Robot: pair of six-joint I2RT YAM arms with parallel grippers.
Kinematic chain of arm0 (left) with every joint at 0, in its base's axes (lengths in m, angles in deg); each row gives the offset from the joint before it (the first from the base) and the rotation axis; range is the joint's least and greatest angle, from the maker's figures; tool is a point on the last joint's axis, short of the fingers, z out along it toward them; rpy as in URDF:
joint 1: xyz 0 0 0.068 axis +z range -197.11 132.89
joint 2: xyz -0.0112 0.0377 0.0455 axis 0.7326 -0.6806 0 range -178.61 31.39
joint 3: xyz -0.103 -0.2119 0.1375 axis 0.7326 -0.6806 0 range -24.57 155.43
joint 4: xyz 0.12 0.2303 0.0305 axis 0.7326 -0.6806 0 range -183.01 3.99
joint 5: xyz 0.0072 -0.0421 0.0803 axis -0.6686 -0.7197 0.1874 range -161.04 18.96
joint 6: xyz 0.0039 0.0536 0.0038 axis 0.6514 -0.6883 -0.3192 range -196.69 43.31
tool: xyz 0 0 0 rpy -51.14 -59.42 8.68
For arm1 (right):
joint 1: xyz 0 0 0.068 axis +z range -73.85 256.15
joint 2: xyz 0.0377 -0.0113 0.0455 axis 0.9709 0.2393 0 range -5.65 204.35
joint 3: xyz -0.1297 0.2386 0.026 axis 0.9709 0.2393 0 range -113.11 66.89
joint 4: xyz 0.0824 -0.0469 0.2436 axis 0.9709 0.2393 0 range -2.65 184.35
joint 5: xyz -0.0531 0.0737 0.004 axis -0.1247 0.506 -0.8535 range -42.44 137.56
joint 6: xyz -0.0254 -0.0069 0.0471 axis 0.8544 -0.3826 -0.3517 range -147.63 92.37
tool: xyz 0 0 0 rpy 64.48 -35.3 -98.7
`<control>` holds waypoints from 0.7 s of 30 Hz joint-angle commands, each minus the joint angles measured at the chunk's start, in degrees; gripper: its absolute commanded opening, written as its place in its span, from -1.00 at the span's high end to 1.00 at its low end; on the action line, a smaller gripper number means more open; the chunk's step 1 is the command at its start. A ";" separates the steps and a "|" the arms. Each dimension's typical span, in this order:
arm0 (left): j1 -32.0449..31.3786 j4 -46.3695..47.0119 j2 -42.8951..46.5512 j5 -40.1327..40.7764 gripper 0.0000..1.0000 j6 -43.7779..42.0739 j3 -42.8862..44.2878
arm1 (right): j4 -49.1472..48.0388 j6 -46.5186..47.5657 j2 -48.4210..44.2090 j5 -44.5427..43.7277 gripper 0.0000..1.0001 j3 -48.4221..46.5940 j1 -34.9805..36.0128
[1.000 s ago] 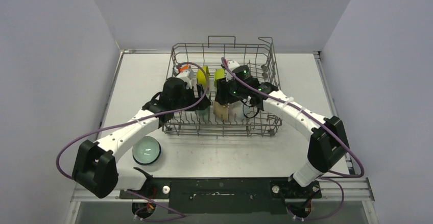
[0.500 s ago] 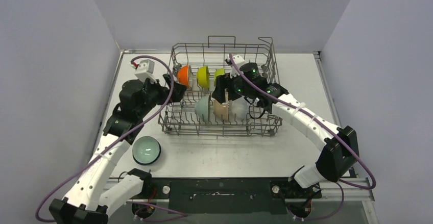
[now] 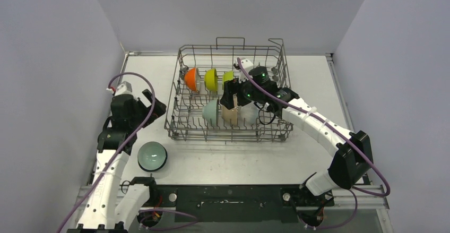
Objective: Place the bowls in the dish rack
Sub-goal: Pick up the bowl from the center of the board.
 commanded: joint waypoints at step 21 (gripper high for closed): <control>15.45 -16.29 -0.47 1.36 -0.72 35.86 -15.27 | -0.30 1.91 -0.67 -1.89 -0.70 1.87 -0.33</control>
